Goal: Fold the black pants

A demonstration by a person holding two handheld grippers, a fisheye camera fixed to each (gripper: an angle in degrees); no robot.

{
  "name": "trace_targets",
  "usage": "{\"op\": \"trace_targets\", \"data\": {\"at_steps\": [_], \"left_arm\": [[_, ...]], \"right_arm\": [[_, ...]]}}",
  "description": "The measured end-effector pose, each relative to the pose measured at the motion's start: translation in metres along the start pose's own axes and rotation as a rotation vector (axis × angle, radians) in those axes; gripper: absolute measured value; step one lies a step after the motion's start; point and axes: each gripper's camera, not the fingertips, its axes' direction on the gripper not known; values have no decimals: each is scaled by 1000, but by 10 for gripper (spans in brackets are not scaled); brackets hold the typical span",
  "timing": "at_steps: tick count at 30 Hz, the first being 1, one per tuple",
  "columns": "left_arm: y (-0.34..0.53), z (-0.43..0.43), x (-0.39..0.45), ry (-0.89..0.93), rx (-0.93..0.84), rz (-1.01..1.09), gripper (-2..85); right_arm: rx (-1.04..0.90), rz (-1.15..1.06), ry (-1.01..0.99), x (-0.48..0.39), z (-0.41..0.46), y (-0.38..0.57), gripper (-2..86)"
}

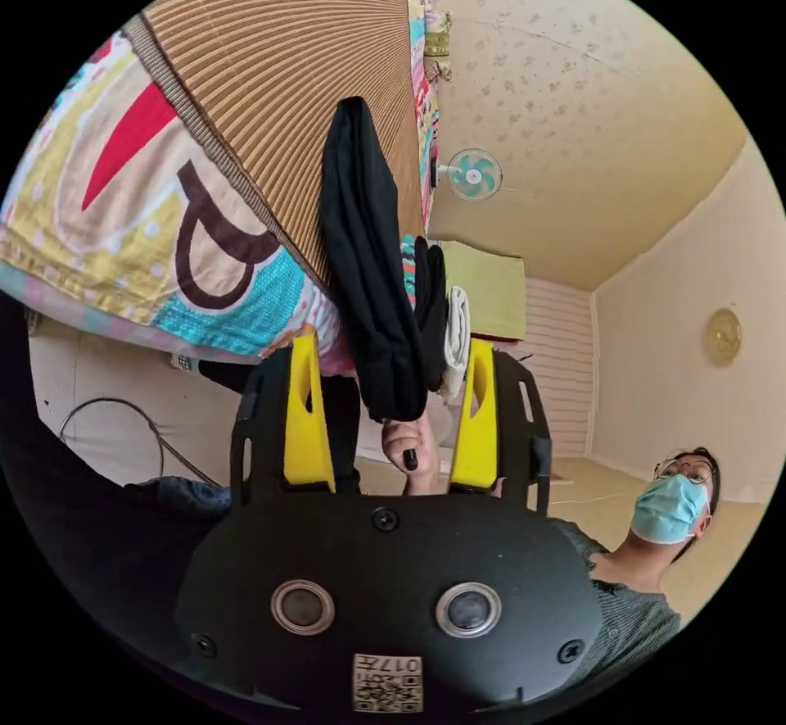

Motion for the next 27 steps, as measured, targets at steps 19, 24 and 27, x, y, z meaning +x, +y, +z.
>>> {"op": "trace_targets", "data": {"at_steps": [19, 24, 27], "left_arm": [[-48, 47, 40, 309, -395, -325, 88], [-47, 15, 85, 187, -422, -214, 91], [-60, -34, 143, 39, -414, -54, 95]], "right_arm": [[-446, -28, 16, 12, 26, -8, 202], [-813, -228, 192, -30, 151, 8, 96], [-932, -399, 313, -70, 232, 19, 77]]}}
